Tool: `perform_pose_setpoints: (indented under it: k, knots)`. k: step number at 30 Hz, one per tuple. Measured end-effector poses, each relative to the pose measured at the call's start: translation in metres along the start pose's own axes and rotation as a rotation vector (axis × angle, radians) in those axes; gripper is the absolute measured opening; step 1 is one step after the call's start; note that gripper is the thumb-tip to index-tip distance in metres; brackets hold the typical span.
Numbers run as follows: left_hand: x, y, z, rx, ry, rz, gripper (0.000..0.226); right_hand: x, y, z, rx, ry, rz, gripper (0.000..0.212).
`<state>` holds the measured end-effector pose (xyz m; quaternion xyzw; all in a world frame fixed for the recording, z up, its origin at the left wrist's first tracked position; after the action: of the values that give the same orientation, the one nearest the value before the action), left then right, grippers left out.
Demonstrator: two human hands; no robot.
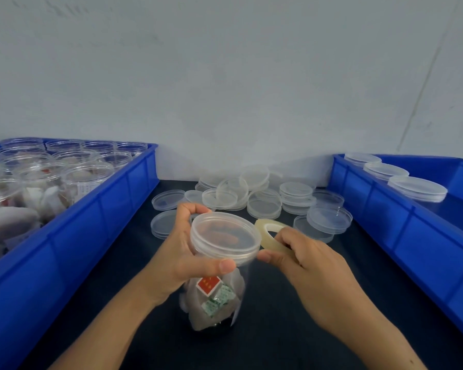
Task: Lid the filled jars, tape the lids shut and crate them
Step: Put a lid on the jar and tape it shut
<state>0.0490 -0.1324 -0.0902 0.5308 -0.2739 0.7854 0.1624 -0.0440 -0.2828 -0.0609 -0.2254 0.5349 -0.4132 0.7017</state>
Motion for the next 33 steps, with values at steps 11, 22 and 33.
perform_pose_setpoints:
  k: [11, 22, 33]
  knots:
    - [0.009, 0.006, -0.008, 0.082, 0.034, 0.129, 0.094, 0.013, 0.008, -0.004, 0.130, 0.176, 0.223, 0.049]
    - [0.012, 0.018, -0.015, 0.435, 0.039, 0.018, 0.088, 0.005, 0.017, -0.005, 0.078, 0.194, 0.610, 0.055]
    - [0.014, 0.002, -0.017, 0.458, 0.092, 0.166, 0.070, 0.008, 0.027, -0.005, -0.048, 0.185, 0.543, 0.063]
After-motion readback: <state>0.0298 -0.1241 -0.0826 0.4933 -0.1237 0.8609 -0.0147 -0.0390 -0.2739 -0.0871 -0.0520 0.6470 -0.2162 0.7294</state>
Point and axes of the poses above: each hand's wrist, its own z-axis towards the middle knuckle, its own y-axis out of the palm, x = y × z, the point moved 7 cm from there along z, towards the middle knuckle, and after that the axes turned 10 degrees about z, right-handed, at the moved point
